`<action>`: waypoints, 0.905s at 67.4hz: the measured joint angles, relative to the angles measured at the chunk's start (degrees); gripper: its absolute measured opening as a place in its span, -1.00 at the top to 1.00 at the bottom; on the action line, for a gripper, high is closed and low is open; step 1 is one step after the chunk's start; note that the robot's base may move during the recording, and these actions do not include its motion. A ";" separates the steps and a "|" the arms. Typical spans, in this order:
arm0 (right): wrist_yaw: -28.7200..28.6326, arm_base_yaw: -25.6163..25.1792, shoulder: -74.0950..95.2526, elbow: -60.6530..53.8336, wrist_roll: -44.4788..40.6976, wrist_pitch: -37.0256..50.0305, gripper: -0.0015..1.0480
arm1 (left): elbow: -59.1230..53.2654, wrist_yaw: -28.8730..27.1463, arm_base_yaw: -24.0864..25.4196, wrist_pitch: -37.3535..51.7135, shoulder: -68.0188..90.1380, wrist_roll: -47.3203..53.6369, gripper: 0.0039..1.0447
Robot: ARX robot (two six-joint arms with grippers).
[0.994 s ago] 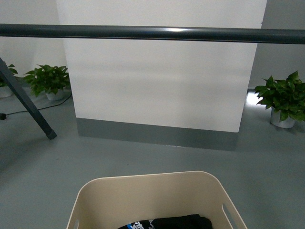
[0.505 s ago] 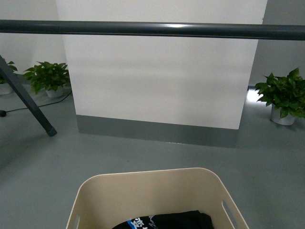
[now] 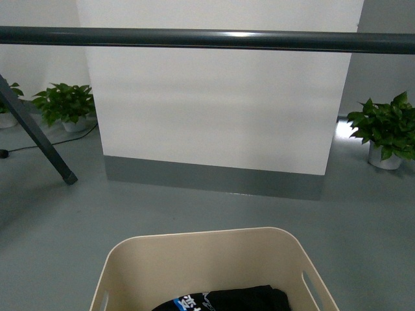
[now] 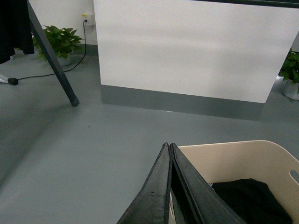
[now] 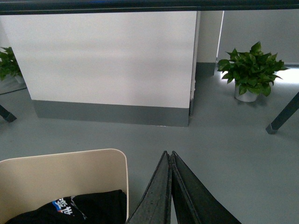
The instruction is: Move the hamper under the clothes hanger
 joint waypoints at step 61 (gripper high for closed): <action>-0.17 0.00 -13.27 0.04 -0.04 -13.68 0.27 | 0.00 -0.02 0.00 -14.34 -13.97 0.00 0.11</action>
